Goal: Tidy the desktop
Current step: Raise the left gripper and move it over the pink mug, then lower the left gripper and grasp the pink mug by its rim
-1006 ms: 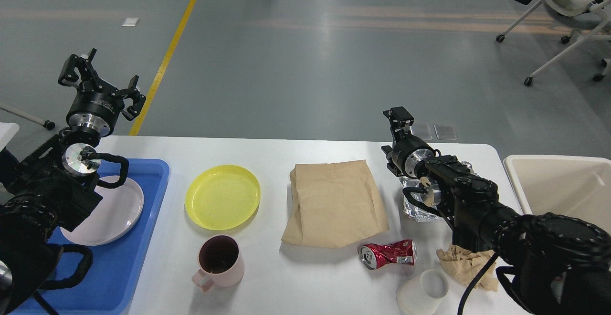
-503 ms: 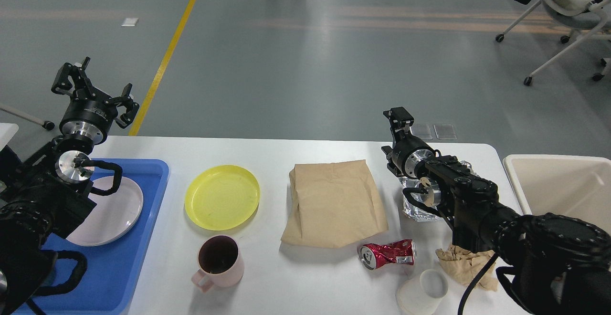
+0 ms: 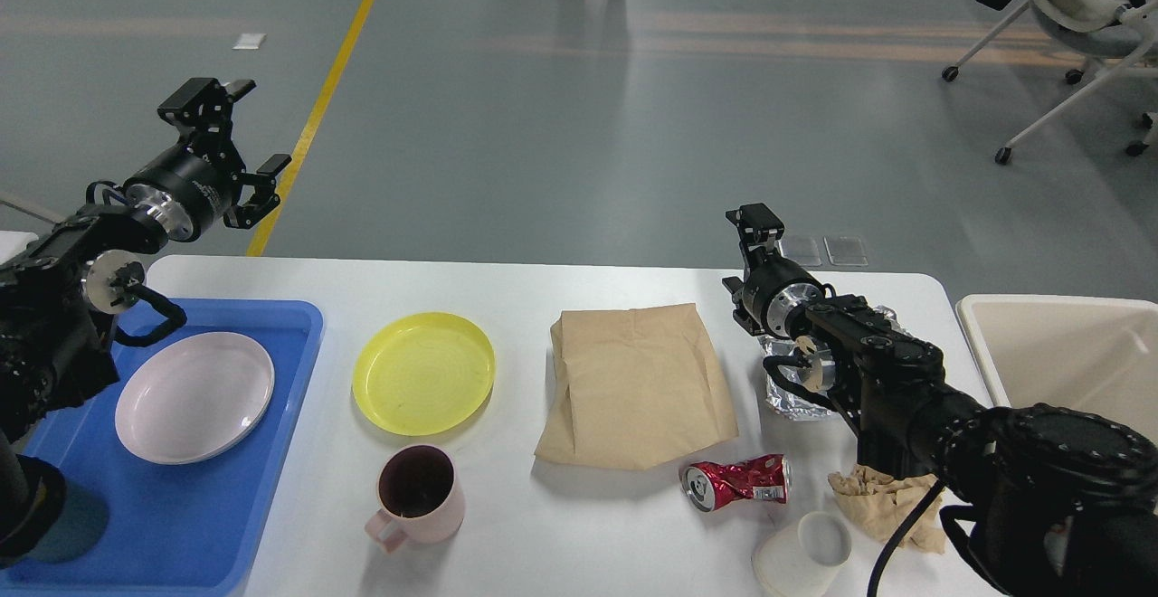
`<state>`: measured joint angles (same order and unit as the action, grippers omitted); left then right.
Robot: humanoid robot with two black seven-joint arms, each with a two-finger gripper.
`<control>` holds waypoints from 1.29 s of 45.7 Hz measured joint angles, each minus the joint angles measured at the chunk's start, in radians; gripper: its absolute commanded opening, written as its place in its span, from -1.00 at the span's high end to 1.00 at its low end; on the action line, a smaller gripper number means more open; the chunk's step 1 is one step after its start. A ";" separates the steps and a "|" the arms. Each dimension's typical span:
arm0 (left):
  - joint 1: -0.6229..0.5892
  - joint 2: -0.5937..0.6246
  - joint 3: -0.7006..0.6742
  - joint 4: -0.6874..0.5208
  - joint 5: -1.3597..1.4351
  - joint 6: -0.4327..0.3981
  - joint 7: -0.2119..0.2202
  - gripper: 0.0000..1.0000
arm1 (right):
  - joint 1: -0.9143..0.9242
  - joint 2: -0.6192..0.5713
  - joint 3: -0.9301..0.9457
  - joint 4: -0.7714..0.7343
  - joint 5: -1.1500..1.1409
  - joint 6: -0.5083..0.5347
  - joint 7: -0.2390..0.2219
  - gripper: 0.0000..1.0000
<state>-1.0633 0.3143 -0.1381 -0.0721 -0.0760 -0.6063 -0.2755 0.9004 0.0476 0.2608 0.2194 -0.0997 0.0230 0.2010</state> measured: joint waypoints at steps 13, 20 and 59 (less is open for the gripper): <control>-0.112 0.021 0.464 0.003 0.079 -0.007 0.001 -0.93 | 0.000 0.000 0.000 0.000 0.000 -0.001 0.000 -1.00; -0.134 0.007 0.720 -0.002 0.194 -0.060 0.000 -0.93 | 0.000 0.000 0.000 0.000 0.000 -0.001 0.000 -1.00; -0.531 -0.027 1.380 -0.531 0.271 -0.354 -0.007 -0.93 | 0.000 0.000 0.000 0.000 0.000 0.000 0.000 -1.00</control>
<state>-1.5946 0.2871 1.2423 -0.6030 0.1952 -0.9601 -0.2823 0.9006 0.0476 0.2608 0.2194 -0.0997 0.0228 0.2010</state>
